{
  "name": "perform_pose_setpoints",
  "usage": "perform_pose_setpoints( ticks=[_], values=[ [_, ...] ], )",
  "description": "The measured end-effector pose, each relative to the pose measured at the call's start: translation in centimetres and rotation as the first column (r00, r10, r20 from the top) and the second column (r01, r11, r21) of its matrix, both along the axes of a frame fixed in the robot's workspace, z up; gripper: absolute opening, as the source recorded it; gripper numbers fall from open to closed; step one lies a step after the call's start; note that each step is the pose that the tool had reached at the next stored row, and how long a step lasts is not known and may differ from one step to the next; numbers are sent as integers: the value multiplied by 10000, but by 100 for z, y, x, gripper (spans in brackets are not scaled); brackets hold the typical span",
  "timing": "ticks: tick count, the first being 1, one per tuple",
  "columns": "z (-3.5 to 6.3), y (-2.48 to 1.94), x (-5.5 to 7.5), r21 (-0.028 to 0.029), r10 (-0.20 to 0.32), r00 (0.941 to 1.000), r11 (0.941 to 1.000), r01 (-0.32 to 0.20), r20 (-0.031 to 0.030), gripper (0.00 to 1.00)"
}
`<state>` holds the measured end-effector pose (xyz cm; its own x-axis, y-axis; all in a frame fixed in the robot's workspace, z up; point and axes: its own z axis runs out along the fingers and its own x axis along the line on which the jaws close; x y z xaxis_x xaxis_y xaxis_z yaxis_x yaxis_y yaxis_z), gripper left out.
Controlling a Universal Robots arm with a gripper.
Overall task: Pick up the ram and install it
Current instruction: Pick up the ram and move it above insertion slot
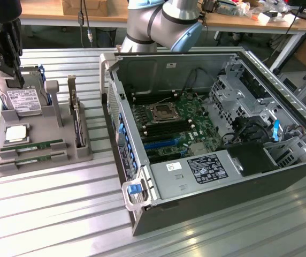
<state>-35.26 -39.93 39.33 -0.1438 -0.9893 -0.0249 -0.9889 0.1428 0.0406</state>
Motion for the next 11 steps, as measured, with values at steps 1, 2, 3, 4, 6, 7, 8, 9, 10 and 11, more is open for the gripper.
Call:
perform_pose_setpoints(
  ticks=[1,2,3,4,6,7,8,9,10,11],
  values=[
    [0,0,0,1,171,9999,9999,-171,0,11],
    [0,0,0,0,309,9995,9995,-309,0,11],
    [0,0,0,0,489,9988,9988,-489,1,11],
    [0,0,0,0,627,9980,9980,-627,0,11],
    [0,0,0,-3,715,9974,9974,-715,0,11],
    [0,0,0,-3,716,9974,9974,-716,0,11],
    [0,0,0,-3,716,9974,9974,-716,0,11],
    [0,0,0,-3,716,9974,9974,-716,0,11],
    [0,0,0,-3,716,9974,9974,-716,0,11],
    [0,0,0,-3,716,9974,9974,-716,0,17]
  ],
)
